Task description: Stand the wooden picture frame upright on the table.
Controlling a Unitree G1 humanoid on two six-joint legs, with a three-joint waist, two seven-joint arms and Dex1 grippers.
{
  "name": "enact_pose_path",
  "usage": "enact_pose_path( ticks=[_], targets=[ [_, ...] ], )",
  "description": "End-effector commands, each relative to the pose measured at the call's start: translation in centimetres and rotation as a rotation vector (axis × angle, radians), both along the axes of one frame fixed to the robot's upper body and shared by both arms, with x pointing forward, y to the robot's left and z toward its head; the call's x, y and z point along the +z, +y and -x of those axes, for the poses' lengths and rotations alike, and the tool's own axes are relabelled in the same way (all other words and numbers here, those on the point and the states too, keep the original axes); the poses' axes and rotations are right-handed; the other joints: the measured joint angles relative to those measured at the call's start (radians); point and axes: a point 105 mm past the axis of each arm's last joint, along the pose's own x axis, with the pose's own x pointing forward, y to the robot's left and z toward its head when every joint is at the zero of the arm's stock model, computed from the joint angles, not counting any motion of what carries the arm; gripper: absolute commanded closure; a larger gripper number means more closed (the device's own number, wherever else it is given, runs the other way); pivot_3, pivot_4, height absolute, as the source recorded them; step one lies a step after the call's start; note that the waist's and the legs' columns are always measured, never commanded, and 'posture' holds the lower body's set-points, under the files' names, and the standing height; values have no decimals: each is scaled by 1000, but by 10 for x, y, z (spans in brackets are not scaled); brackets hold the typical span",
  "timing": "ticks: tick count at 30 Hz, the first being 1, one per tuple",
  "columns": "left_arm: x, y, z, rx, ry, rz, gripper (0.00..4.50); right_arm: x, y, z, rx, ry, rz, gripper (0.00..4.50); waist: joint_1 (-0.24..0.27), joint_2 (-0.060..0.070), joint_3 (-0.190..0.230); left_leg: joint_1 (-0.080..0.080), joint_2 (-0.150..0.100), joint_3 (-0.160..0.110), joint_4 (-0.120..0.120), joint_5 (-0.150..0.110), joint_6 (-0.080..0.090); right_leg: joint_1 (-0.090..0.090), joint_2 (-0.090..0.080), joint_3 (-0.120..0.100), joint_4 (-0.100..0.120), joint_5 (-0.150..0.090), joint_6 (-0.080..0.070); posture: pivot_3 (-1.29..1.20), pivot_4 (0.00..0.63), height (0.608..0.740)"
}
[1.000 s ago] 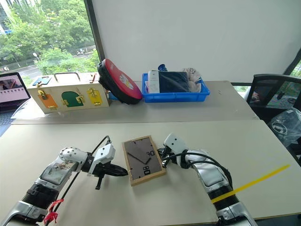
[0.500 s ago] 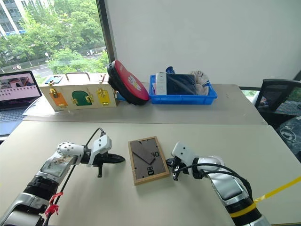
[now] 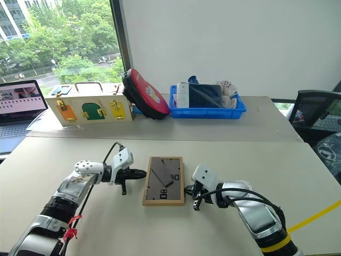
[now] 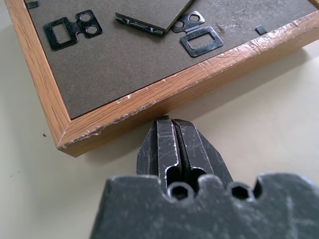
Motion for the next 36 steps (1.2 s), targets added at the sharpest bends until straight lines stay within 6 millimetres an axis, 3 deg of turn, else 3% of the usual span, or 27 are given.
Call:
enact_pose_path(
  ticks=[1, 6, 10, 16, 21, 27, 30, 36],
  targets=[
    [-8, -2, 0, -18, 16, -39, 4500, -15, 7, 15, 40, 89, 5, 4443, 3, 0, 0, 0, 0, 0, 0, 0, 0, 0, 0, 0, 0, 0, 0, 0, 150, 710],
    [-5, 6, -3, -4, 8, -44, 4500, -18, -4, 10, -5, 81, 34, 4443, 5, 0, 0, 0, 0, 0, 0, 0, 0, 0, 0, 0, 0, 0, 0, 0, 150, 710],
    [2, 28, -8, 81, 10, -18, 4500, -13, -27, 7, -66, 66, 48, 4443, 8, 0, 0, 0, 0, 0, 0, 0, 0, -1, 0, 0, 0, 0, 0, 0, 150, 710],
    [24, 52, 21, 125, 198, 156, 4500, 25, -69, -2, -213, 27, -72, 4443, 9, 0, 1, -3, 0, 0, -3, 0, 0, -3, -1, 0, -2, 0, 0, 0, 150, 710],
    [33, 52, 24, 185, 181, 186, 4500, 49, -67, 7, -138, 50, -115, 4443, 19, 1, 5, -4, 0, 0, -2, 0, 0, -3, -1, -1, -2, 0, -1, 0, 150, 710],
    [48, 37, 32, 193, 214, 289, 4500, 82, -39, 6, -36, 51, -229, 4443, 10, 0, 6, -5, 0, 0, -3, 0, 0, -4, -1, -1, -2, 0, -2, 0, 150, 710],
    [51, 30, 43, 180, 298, 329, 3815, 89, -28, 7, 8, 61, -241, 4500, 10, -1, 7, -5, 0, -1, -4, 0, 0, -4, -1, -1, -2, 0, -4, 0, 150, 710],
    [44, 24, 54, 216, 383, 329, 1583, 78, -31, 9, 12, 110, -210, 4500, 13, -1, 8, -6, 0, -1, -4, 0, 0, -5, -1, -2, -3, 1, -6, 0, 150, 710]
  ],
)
